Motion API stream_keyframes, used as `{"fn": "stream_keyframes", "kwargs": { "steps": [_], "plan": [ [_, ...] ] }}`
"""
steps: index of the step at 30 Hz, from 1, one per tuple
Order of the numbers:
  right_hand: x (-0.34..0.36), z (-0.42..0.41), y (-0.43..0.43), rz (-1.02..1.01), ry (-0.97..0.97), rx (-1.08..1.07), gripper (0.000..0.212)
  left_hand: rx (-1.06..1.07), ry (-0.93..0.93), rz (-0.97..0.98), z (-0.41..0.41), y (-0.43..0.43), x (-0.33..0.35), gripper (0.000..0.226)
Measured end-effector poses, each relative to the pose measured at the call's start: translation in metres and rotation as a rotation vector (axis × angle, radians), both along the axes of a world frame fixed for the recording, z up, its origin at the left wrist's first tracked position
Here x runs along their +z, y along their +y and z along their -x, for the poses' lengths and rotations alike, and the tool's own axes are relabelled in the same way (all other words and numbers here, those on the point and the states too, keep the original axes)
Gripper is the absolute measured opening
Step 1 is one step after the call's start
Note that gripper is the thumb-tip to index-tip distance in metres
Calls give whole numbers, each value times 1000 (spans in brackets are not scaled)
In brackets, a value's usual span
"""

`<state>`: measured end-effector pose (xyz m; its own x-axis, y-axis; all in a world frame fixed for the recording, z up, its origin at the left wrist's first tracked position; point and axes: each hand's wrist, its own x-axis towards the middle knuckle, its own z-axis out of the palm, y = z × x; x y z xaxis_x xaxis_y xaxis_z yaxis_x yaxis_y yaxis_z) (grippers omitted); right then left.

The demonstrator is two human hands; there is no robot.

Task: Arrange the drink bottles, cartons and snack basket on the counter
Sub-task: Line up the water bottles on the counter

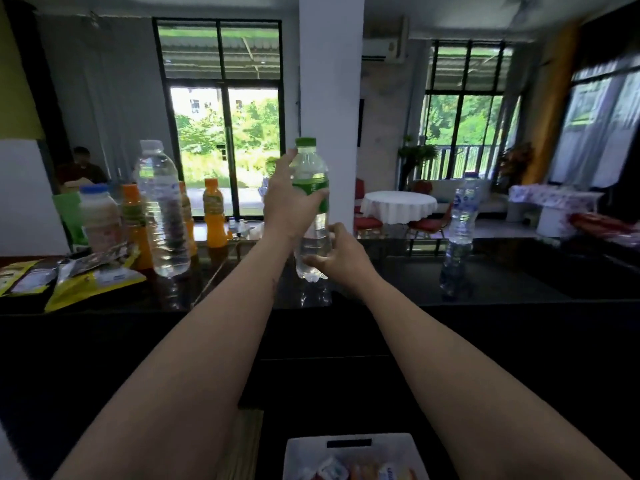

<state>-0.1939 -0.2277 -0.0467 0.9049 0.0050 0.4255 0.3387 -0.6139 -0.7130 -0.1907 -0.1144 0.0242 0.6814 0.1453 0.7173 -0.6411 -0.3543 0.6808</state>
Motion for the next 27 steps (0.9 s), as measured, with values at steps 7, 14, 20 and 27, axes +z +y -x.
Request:
{"fn": "stream_keyframes", "kwargs": {
  "steps": [7, 14, 20, 27],
  "plan": [
    [-5, -9, -109, 0, 2, -147, 63, -211, 91, -14, -29, -104, -1, 79],
    [-11, -49, -171, -33, 25, -228, 58, -330, 123, -73, -71, -170, 4, 74],
    [-13, -88, -201, -79, 46, -252, 66, -404, 154, -163, -112, -195, 5, 77],
    [-9, -131, -237, -29, 95, -297, 76, -369, 188, -245, -155, -230, 5, 84]
  ]
}}
